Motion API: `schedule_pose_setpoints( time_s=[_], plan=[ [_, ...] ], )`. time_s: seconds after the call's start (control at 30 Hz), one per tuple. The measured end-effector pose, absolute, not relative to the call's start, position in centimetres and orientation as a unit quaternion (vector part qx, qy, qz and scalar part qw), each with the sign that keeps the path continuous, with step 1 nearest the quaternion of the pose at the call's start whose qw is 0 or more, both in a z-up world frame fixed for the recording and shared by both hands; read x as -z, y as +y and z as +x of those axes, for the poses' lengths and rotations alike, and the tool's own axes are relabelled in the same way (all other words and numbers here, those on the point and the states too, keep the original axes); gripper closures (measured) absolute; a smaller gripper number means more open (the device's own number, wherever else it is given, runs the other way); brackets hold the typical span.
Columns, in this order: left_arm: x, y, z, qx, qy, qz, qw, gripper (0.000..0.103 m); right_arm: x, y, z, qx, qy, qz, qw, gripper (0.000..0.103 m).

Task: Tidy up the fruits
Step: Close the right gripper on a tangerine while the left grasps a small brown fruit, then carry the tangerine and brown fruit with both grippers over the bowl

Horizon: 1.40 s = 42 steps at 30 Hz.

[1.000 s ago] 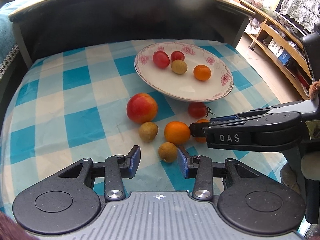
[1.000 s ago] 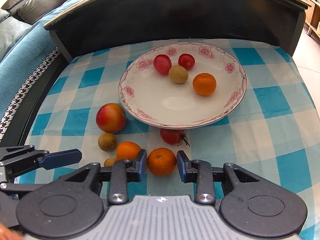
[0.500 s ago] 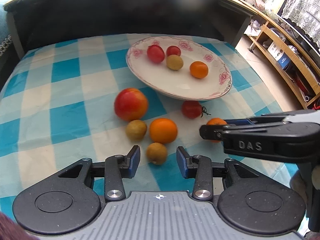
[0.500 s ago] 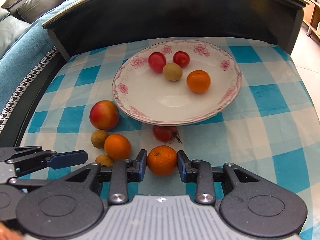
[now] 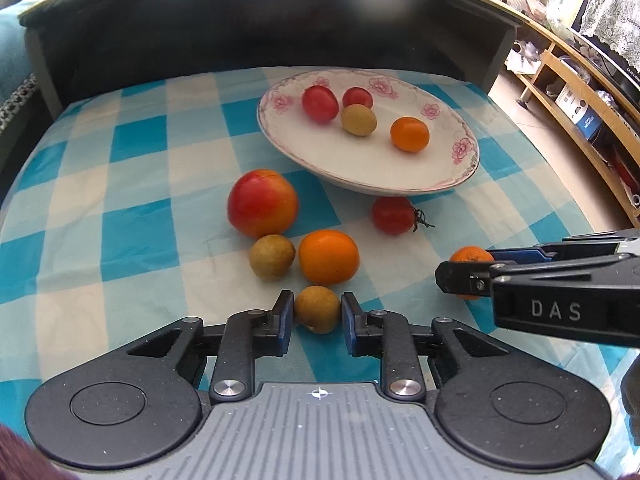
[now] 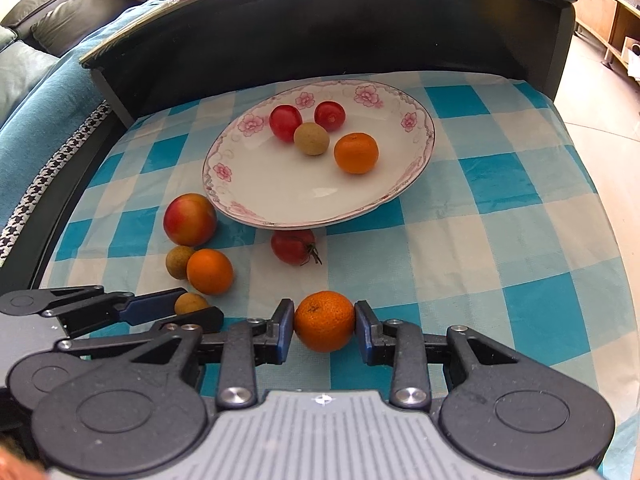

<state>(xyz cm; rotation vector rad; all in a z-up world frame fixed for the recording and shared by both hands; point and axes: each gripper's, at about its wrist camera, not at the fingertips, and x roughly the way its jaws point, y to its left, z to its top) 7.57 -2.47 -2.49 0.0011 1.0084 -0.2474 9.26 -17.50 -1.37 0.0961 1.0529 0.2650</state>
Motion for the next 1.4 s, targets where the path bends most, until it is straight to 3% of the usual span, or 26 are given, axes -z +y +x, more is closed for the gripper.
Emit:
schedule_pose_setpoints(
  time_s=[0.6,0.93,1.4],
  plan=[
    [2.0,-2.8,1.6,0.155,0.483,0.060,0.860,0.070,0.7,-16.0,3.4,-0.142,0.509,-0.032,0.848,0.068],
    [2.6,-2.8,0.6,0.156,0.462,0.069,0.870,0.065,1.6,-15.5,0.9,-0.134,0.505,-0.075,0.850,0.068],
    [2.7,-2.6,0.5,0.150,0.456,0.063,0.875,0.052,1.8,-16.5,1.1,-0.146,0.513,-0.047,0.844,0.068]
  ],
)
